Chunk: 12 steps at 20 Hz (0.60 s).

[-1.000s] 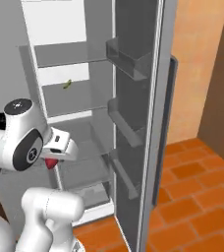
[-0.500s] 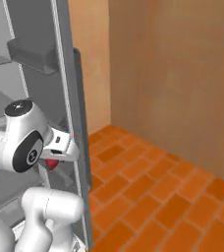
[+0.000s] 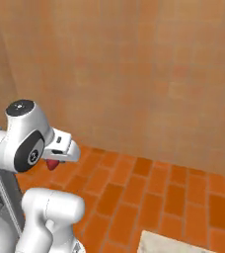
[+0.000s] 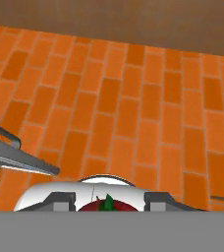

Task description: Take the strawberry from the fridge and place it on top of the pancake, located on the dining counter.

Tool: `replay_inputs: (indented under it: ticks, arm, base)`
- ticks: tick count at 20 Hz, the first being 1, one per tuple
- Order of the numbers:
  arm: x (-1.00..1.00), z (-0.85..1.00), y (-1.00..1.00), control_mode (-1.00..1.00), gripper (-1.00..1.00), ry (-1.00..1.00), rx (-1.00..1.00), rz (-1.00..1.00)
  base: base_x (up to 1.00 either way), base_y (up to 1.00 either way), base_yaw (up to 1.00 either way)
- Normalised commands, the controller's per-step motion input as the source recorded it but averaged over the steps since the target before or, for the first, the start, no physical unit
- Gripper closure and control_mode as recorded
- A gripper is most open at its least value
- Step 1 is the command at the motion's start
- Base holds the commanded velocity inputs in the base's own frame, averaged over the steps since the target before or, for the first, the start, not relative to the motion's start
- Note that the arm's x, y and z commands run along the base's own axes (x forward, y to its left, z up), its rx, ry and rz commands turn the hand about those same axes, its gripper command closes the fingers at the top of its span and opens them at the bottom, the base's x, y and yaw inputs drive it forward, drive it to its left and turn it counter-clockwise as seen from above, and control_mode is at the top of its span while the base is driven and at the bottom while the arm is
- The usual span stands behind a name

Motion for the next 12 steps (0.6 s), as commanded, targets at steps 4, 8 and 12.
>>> replay_inputs:
  ticks: [4,8,12]
  arm:
    - [0.0,0.0,0.0,1.0,1.0,0.0,0.0,0.0]
    - [0.0,0.0,0.0,1.0,1.0,0.0,0.0,0.0]
    - [0.0,0.0,0.0,1.0,1.0,0.0,0.0,0.0]
  base:
    - [0.96,-0.3,-0.54]
    - [1.0,0.07,-0.38]
    - [1.0,0.0,-0.39]
